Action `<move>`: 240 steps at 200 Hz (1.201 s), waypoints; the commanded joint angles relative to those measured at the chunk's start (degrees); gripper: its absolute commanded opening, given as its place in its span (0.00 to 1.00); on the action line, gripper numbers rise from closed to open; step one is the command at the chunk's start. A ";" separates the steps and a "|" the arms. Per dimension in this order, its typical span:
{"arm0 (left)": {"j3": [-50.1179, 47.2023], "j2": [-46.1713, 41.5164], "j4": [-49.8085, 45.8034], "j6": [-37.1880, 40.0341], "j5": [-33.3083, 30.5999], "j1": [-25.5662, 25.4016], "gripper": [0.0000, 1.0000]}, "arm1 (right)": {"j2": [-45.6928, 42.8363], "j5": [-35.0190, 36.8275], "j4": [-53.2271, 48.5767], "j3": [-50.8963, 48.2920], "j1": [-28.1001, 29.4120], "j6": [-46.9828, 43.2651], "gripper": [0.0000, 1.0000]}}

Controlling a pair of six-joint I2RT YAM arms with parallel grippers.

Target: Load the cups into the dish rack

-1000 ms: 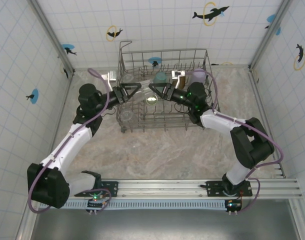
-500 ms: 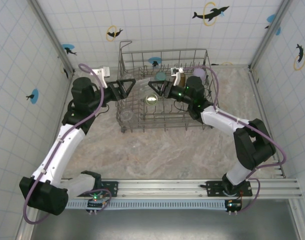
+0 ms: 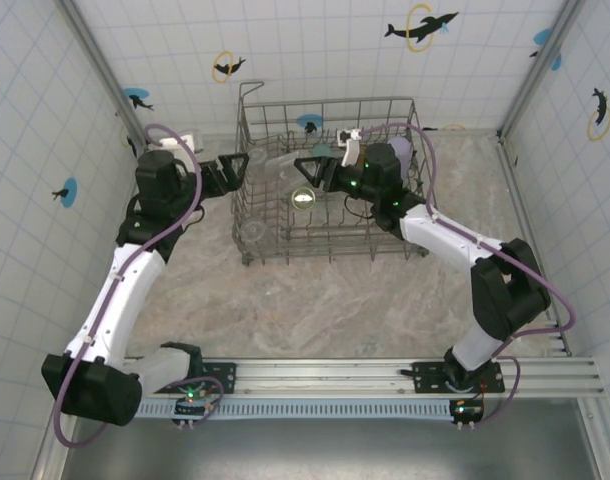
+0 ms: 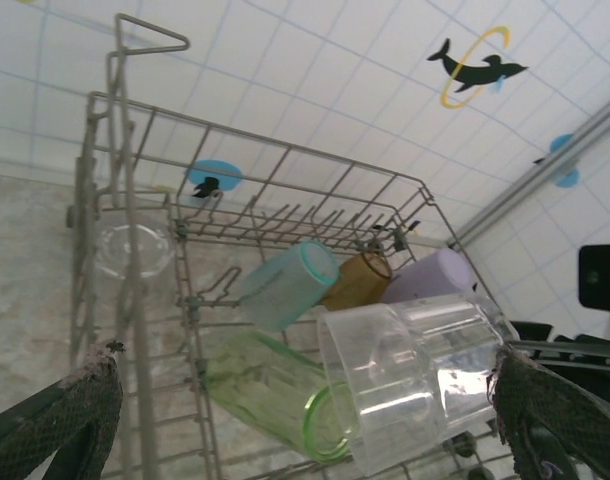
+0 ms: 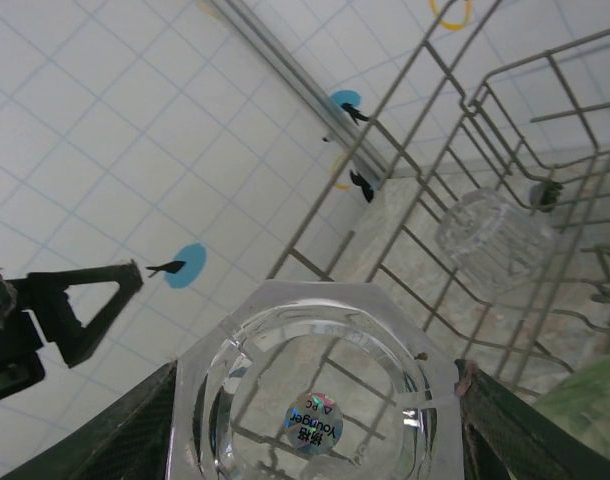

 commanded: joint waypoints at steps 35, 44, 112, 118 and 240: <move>6.43 4.04 -4.24 5.03 -2.72 3.82 0.97 | 0.98 9.24 -7.73 7.28 2.91 -8.83 0.20; 6.07 4.24 -4.14 5.20 -3.56 4.01 0.97 | 1.57 10.29 -9.51 8.72 3.41 -10.23 0.20; 2.14 5.93 -2.04 7.41 -10.58 5.31 0.97 | 7.26 18.47 -21.30 19.55 8.44 -18.94 0.20; 1.79 6.18 -1.79 7.41 -10.60 5.46 0.97 | 7.66 18.83 -21.72 20.06 8.73 -19.11 0.20; -11.54 5.28 3.53 7.61 -19.41 8.15 0.97 | 15.78 23.18 -29.01 30.52 12.49 -24.77 0.20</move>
